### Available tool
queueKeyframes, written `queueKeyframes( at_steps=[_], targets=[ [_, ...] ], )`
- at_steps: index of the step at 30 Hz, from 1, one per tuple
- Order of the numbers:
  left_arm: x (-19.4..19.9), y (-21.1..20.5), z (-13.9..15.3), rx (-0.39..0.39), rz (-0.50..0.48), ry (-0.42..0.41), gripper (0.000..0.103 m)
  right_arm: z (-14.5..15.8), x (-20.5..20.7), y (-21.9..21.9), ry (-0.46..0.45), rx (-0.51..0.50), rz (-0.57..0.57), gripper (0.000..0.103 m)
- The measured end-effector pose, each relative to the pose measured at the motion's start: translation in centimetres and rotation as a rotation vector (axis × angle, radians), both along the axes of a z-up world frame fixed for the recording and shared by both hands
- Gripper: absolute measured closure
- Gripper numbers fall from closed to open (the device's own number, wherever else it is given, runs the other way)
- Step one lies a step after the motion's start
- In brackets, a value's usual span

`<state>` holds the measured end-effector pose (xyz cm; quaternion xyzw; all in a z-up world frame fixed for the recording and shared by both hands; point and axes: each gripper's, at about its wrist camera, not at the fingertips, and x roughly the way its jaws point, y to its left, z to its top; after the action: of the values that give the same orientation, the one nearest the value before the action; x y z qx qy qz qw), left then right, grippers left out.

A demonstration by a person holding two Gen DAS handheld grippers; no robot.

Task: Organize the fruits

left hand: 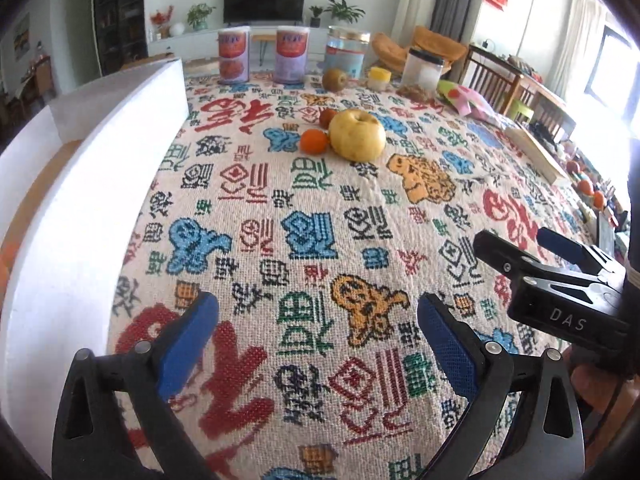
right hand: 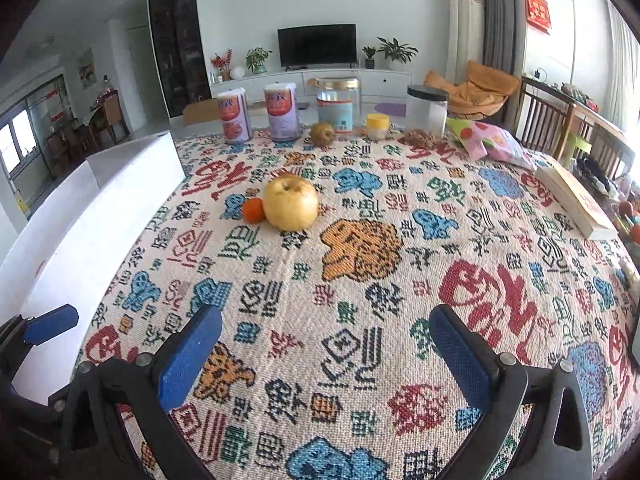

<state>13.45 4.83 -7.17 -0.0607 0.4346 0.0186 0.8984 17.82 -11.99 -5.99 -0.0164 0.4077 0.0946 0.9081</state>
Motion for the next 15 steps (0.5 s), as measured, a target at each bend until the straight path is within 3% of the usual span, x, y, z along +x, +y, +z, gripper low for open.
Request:
queueKeyframes(
  at_steps=[3,6,15],
  targets=[
    [0.8,0.3,-2.3,0.053,0.035,0.006,0.003,-3.8,0.0,-3.9,0.055,-0.004,-0.094,0.0],
    [2.2,0.9,-3.8,0.055,0.054,0.029,0.003,-6.1,-0.2,-6.3,0.089,-0.025,-0.152,0.0],
    [3.3,0.4,-4.7,0.091,0.074,0.039,0.0,-6.8,0.0,-5.7,0.114,-0.068,-0.14,0.0]
  ],
)
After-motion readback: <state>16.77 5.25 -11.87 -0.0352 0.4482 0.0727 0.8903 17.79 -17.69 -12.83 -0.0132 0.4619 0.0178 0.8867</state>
